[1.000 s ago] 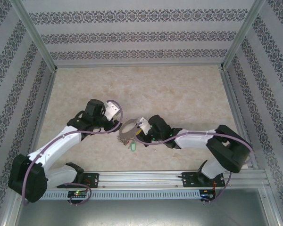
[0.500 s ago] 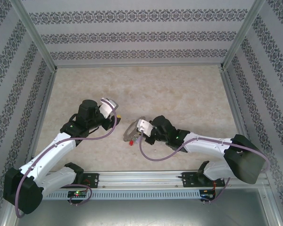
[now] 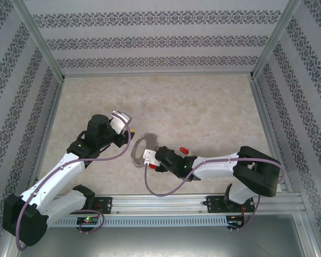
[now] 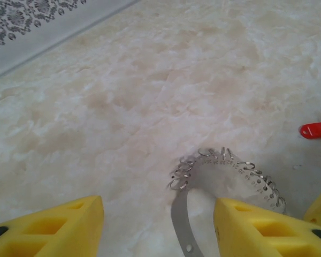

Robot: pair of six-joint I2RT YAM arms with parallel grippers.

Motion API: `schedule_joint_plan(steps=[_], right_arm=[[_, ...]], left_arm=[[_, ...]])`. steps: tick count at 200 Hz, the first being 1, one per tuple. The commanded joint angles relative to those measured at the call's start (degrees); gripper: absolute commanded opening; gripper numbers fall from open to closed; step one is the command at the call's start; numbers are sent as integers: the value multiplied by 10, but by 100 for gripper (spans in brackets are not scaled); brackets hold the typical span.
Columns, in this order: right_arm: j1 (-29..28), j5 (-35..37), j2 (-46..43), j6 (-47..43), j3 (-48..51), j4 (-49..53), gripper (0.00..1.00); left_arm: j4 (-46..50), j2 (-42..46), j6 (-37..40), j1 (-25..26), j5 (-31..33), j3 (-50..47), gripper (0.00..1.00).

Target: Put the keys on the keyring

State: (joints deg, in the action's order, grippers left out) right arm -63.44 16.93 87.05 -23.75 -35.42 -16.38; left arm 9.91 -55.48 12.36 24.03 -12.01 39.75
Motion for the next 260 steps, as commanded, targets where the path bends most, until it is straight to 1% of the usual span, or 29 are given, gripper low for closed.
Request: schedule_joint_plan(steps=[1,16,27,29,48,58,69,107,113,121,134,151,169,194,232,260], right_arm=[[47,-92,-56,50,17,-31,0],[118,-297,-94,97,30,-26,0],[165,-418,-116,118,29,-22,0],[167,-426,-117,119,28,-21,0],[223,-593,-134,123,7,3,0],[248,-639,-137,131,-5,14,0],[270,-688,-140,120,-16,24,0],[293,-696,-151,38,-65,105,0],[294,-695,-149,35,-73,113,0],[295,-694,-149,28,-85,129,0],[295,-699,-150,17,-97,144,0],[294,-707,-155,13,-101,138,0],[287,-706,-158,11,-114,147,0],[279,-691,-160,-6,-124,162,0],[267,-669,-149,-56,-143,209,0],[265,-669,-136,-68,-151,216,0]], left_arm=[[-22,10,-2,4,3,-5,58],[-12,12,10,5,-26,2,58],[-1,11,26,4,-58,9,58],[0,11,29,5,-64,10,58],[20,7,52,5,-124,28,58],[32,3,62,5,-154,43,57],[47,-3,71,4,-190,62,57],[106,-29,106,4,-322,120,53],[119,-33,116,5,-343,129,50],[135,-37,131,6,-363,137,48],[155,-39,145,7,-387,145,47],[159,-37,154,9,-389,143,48],[140,-37,153,13,-390,134,50],[119,-46,162,28,-387,126,52],[110,-75,187,41,-353,123,51],[110,-94,203,41,-357,126,49]])
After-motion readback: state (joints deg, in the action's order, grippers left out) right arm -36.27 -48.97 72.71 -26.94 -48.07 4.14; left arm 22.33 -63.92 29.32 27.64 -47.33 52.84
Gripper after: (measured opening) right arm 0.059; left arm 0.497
